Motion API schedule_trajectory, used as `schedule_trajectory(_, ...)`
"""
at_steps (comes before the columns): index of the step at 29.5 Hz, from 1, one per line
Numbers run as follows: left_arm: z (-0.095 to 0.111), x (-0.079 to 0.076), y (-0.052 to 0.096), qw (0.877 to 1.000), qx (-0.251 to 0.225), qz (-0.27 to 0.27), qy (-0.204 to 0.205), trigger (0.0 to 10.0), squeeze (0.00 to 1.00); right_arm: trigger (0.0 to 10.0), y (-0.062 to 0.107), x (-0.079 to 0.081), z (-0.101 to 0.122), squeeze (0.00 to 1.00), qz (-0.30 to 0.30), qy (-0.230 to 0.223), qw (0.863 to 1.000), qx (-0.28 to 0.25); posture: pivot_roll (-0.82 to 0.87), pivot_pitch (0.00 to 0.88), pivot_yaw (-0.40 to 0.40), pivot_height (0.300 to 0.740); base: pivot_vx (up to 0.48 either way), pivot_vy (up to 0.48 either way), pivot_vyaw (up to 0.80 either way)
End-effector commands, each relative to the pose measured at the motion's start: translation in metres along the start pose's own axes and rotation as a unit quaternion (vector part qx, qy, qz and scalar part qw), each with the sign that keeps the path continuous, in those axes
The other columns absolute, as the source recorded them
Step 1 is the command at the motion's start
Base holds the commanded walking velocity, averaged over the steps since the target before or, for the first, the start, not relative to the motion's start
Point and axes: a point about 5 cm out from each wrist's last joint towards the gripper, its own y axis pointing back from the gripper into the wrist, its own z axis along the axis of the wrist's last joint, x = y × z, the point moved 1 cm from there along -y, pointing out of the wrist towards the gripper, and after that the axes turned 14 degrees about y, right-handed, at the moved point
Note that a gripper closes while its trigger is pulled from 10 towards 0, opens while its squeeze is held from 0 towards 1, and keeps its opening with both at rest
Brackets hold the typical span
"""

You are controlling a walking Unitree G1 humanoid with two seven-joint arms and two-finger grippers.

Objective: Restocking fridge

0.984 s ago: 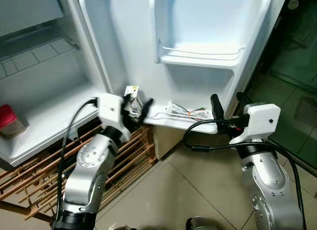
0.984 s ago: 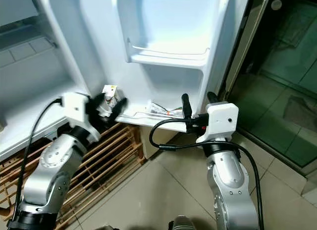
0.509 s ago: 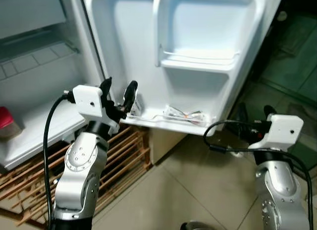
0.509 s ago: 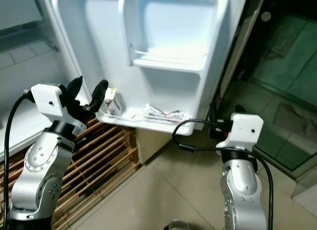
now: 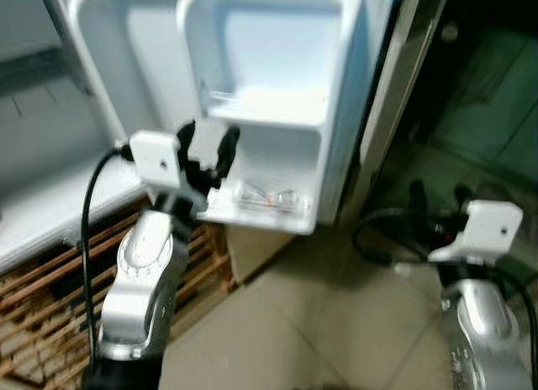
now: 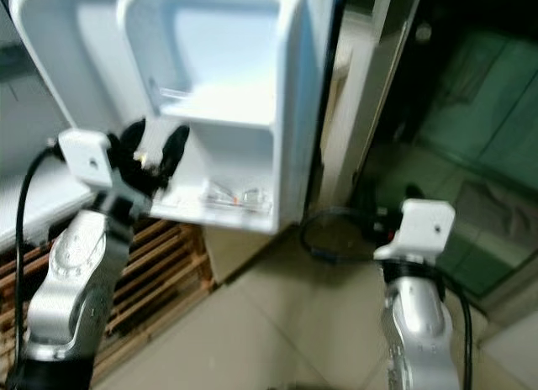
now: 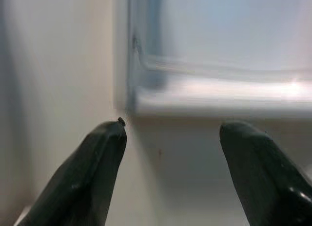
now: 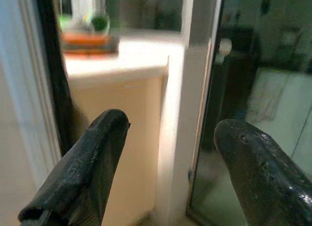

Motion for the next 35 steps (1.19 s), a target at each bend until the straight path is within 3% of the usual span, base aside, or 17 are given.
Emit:
schedule_trajectory(1, -0.023, 0.048, 0.017, 0.993, 0.054, 0.104, -0.012, 10.0, 0.0, 10.0, 0.002, -0.014, -0.012, 0.0, -0.012, 0.021, 1.0, 0.019, -0.2, 0.0, 0.051, 0.74, 0.0, 0.0, 0.0)
schedule_trajectory(4, -0.034, 0.068, 0.029, 0.984, 0.08, 0.157, 0.001, 10.0, 0.0, 10.0, 0.0, -0.024, -0.016, 0.0, -0.025, 0.031, 0.999, 0.028, -0.2, 0.0, 0.047, 0.74, 0.0, 0.0, 0.0)
schedule_trajectory(5, -0.05, 0.087, 0.046, 0.973, 0.115, 0.198, -0.001, 10.0, 0.0, 10.0, -0.008, -0.041, -0.021, 0.0, -0.061, 0.047, 0.996, 0.046, -0.2, 0.0, 0.042, 0.74, 0.0, 0.0, 0.0)
schedule_trajectory(9, -0.071, 0.101, 0.067, 0.96, 0.163, 0.225, -0.015, 10.0, 0.0, 10.0, -0.021, -0.06, -0.022, 0.0, -0.103, 0.079, 0.99, 0.057, -0.18, 0.0, 0.034, 0.74, 0.0, 0.0, 0.0)
schedule_trajectory(10, -0.092, 0.108, 0.081, 0.95, 0.211, 0.229, -0.027, 10.0, 0.0, 10.0, -0.035, -0.074, -0.017, 0.0, -0.133, 0.106, 0.984, 0.054, -0.18, 0.0, 0.03, 0.74, 0.0, 0.0, 0.0)
schedule_trajectory(12, -0.101, 0.112, 0.087, 0.944, 0.231, 0.233, -0.03, 10.0, 0.0, 10.0, -0.043, -0.078, -0.013, 0.0, -0.144, 0.112, 0.982, 0.047, -0.18, 0.0, 0.03, 0.74, 0.0, 0.0, 0.0)
schedule_trajectory(13, -0.127, 0.115, 0.097, 0.925, 0.297, 0.234, -0.032, 10.0, 0.0, 10.0, -0.065, -0.083, 0.003, 0.0, -0.157, 0.123, 0.98, 0.017, -0.17, 0.0, 0.026, 0.74, 0.0, 0.0, 0.0)
schedule_trajectory(14, -0.133, 0.116, 0.099, 0.92, 0.311, 0.235, -0.031, 10.0, 0.0, 10.0, -0.072, -0.083, 0.009, 0.0, -0.159, 0.124, 0.979, 0.007, -0.17, 0.0, 0.026, 0.74, 0.0, 0.0, 0.0)
schedule_trajectory(15, -0.133, 0.116, 0.099, 0.92, 0.311, 0.235, -0.031, 10.0, 0.0, 10.0, -0.072, -0.083, 0.009, 0.0, -0.159, 0.124, 0.979, 0.007, -0.17, 0.0, 0.026, 0.74, 0.0, 0.0, 0.0)
schedule_trajectory(16, -0.149, 0.115, 0.104, 0.901, 0.368, 0.229, -0.035, 10.0, 0.0, 10.0, -0.088, -0.077, 0.017, 0.0, -0.142, 0.133, 0.981, -0.008, -0.17, 0.0, 0.032, 0.74, 0.0, 0.0, 0.0)
schedule_trajectory(18, -0.157, 0.112, 0.105, 0.893, 0.384, 0.232, -0.021, 10.0, 0.0, 10.0, -0.101, -0.071, 0.024, 0.0, -0.131, 0.126, 0.983, -0.02, -0.17, 0.0, 0.031, 0.74, 0.0, 0.0, 0.0)
schedule_trajectory(23, -0.179, 0.102, 0.107, 0.859, 0.472, 0.188, -0.063, 10.0, 0.0, 10.0, -0.136, -0.047, 0.046, 0.0, -0.077, 0.1, 0.991, -0.054, -0.15, 0.0, 0.03, 0.74, 0.0, 0.0, 0.0)
schedule_trajectory(28, -0.181, 0.106, 0.103, 0.862, 0.465, 0.192, -0.056, 10.0, 0.0, 10.0, -0.157, -0.03, 0.061, 0.0, -0.046, 0.07, 0.994, -0.072, -0.13, 0.0, 0.032, 0.74, 0.0, 0.0, 0.0)
schedule_trajectory(29, -0.183, 0.109, 0.109, 0.852, 0.483, 0.196, -0.055, 10.0, 0.0, 10.0, -0.162, -0.027, 0.065, 0.0, -0.042, 0.058, 0.995, -0.076, -0.13, 0.0, 0.033, 0.74, 0.0, 0.0, 0.0)
schedule_trajectory(30, -0.183, 0.109, 0.109, 0.852, 0.483, 0.196, -0.055, 10.0, 0.0, 10.0, -0.162, -0.027, 0.065, 0.0, -0.042, 0.058, 0.995, -0.076, -0.13, 0.0, 0.033, 0.74, 0.0, 0.0, 0.0)
schedule_trajectory(34, -0.193, 0.124, 0.15, 0.807, 0.53, 0.26, -0.003, 10.0, 0.0, 10.0, -0.174, -0.016, 0.086, 0.0, -0.017, 0.027, 0.993, -0.113, -0.12, 0.0, 0.025, 0.74, 0.0, 0.0, 0.0)
schedule_trajectory(35, -0.193, 0.124, 0.15, 0.807, 0.53, 0.26, -0.003, 10.0, 0.0, 10.0, -0.174, -0.016, 0.086, 0.0, -0.017, 0.027, 0.993, -0.113, -0.12, 0.0, 0.025, 0.74, 0.0, 0.0, 0.0)
